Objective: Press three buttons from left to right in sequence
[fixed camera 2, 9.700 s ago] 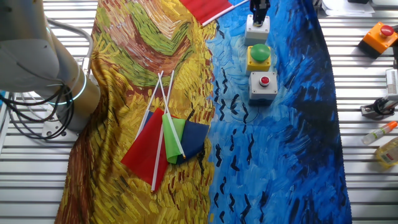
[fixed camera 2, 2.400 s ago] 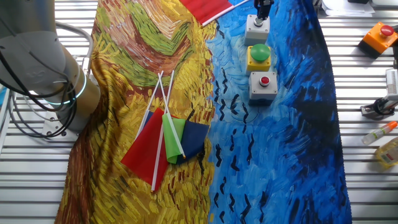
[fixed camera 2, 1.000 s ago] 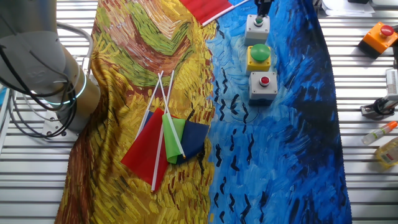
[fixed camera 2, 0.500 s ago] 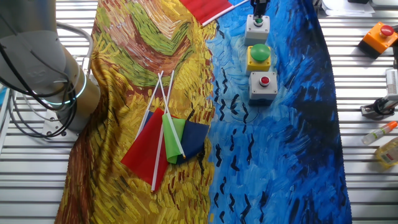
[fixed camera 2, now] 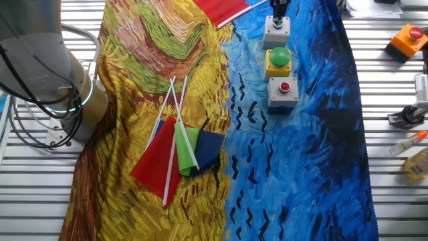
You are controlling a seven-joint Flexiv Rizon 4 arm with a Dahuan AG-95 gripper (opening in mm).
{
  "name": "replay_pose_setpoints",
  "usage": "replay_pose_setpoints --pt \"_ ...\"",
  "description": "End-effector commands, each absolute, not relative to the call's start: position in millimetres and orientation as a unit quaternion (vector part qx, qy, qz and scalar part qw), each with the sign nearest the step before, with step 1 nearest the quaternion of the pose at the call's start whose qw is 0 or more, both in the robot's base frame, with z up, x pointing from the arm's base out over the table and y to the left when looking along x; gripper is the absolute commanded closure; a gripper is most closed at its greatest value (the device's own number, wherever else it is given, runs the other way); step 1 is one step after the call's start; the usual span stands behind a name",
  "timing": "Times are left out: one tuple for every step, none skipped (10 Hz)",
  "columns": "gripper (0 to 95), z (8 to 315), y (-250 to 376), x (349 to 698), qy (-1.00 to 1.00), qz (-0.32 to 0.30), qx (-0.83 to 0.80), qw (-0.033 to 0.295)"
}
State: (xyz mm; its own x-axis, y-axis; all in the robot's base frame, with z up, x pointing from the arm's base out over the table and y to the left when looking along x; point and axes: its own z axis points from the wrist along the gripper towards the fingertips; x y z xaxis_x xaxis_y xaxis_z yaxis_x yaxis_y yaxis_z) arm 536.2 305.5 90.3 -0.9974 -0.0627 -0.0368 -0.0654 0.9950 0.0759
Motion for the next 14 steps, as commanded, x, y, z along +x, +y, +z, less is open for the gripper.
replay_pose_setpoints --pt "38.0 89.0 305.2 536.1 0.999 0.041 -0.031 0.018" --pt "38.0 89.0 305.2 536.2 0.999 0.041 -0.03 0.018" --pt "38.0 89.1 305.1 536.5 0.999 0.041 -0.03 0.018" --pt "38.0 90.1 305.3 536.4 0.999 0.041 -0.03 0.019" --pt "38.0 90.3 305.3 536.3 0.999 0.04 -0.03 0.018" --pt "38.0 89.9 305.2 536.4 0.999 0.04 -0.031 0.019" --pt "38.0 89.9 305.2 536.4 0.999 0.041 -0.031 0.019" --pt "38.0 91.8 305.3 536.0 0.999 0.041 -0.03 0.019" --pt "38.0 93.3 305.5 535.7 0.999 0.04 -0.031 0.02" --pt "38.0 95.6 304.4 535.1 0.998 0.038 -0.033 0.022" --pt "38.0 95.6 304.4 535.1 0.998 0.038 -0.033 0.022" --pt "38.0 97.3 302.5 537.7 0.999 0.037 -0.034 0.022" --pt "38.0 97.8 302.1 538.9 0.999 0.037 -0.034 0.021" --pt "38.0 97.5 301.8 539.9 0.999 0.036 -0.035 0.019"
